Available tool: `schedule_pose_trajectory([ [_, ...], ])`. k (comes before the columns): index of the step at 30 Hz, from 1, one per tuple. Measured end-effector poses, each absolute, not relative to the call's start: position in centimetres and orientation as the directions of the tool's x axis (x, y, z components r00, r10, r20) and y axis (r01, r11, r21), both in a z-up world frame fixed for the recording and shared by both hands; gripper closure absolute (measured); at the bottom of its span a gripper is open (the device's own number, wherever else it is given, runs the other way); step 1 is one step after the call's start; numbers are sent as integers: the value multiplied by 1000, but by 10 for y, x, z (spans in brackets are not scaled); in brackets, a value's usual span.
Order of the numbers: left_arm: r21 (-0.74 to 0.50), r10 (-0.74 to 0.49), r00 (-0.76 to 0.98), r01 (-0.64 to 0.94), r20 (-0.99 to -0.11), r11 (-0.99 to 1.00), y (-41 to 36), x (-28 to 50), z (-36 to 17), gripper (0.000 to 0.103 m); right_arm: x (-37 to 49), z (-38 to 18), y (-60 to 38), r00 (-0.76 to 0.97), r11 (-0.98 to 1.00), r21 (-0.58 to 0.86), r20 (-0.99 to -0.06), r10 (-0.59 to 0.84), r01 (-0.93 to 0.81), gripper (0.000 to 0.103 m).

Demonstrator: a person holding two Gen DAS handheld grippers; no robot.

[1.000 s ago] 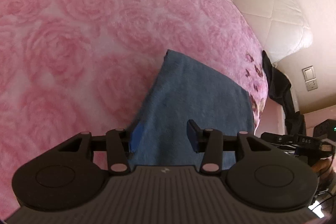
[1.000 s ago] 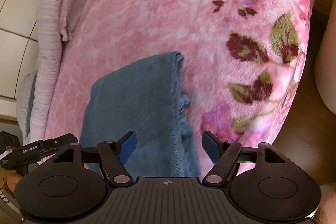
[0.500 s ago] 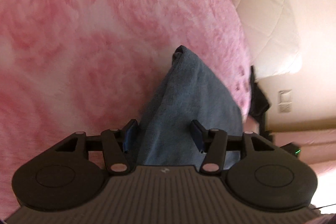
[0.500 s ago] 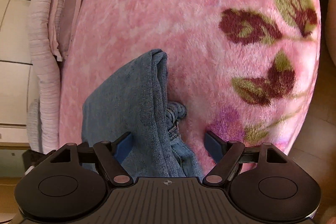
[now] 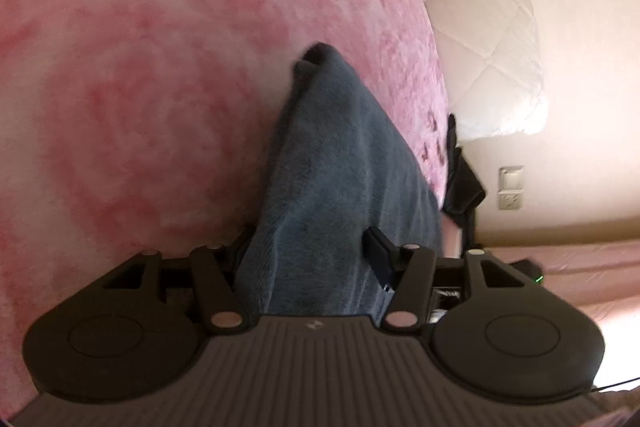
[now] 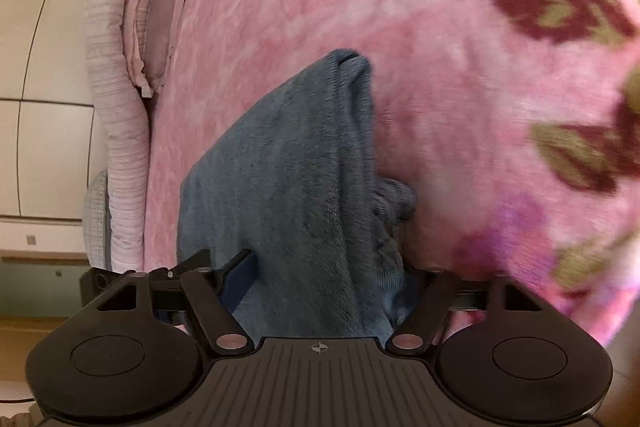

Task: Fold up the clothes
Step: 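Lift the folded jeans off the blanket with both grippers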

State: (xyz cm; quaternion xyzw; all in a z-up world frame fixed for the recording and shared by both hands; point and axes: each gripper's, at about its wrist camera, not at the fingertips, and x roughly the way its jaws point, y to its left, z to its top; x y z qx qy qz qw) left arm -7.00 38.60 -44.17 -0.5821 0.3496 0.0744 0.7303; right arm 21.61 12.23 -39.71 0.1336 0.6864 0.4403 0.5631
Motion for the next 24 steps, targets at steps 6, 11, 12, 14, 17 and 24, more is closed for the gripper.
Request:
schedule_pose_trajectory([
  [6, -767, -221, 748, -538, -626, 351, 369, -81, -416, 63, 210, -380, 125, -352, 572, 761, -649, 674, -306, 72],
  [11, -767, -76, 789, -564, -610, 305, 351, -129, -366, 63, 202, -336, 149, -448, 482, 800, -600, 663, -357, 73],
  [12, -764, -34, 793, -574, -609, 293, 345, -143, -352, 63, 197, -325, 155, -476, 456, 809, -588, 655, -372, 73],
  [14, -759, 53, 794, -596, -605, 261, 331, -172, -324, 63, 185, -304, 171, -533, 398, 824, -565, 629, -403, 73],
  [17, -754, 197, 776, -629, -599, 188, 301, -225, -282, 63, 156, -270, 201, -629, 287, 842, -534, 564, -457, 73],
  [24, -738, 505, 632, -675, -588, -13, 199, -363, -206, 63, 42, -206, 251, -807, 26, 866, -476, 351, -499, 73],
])
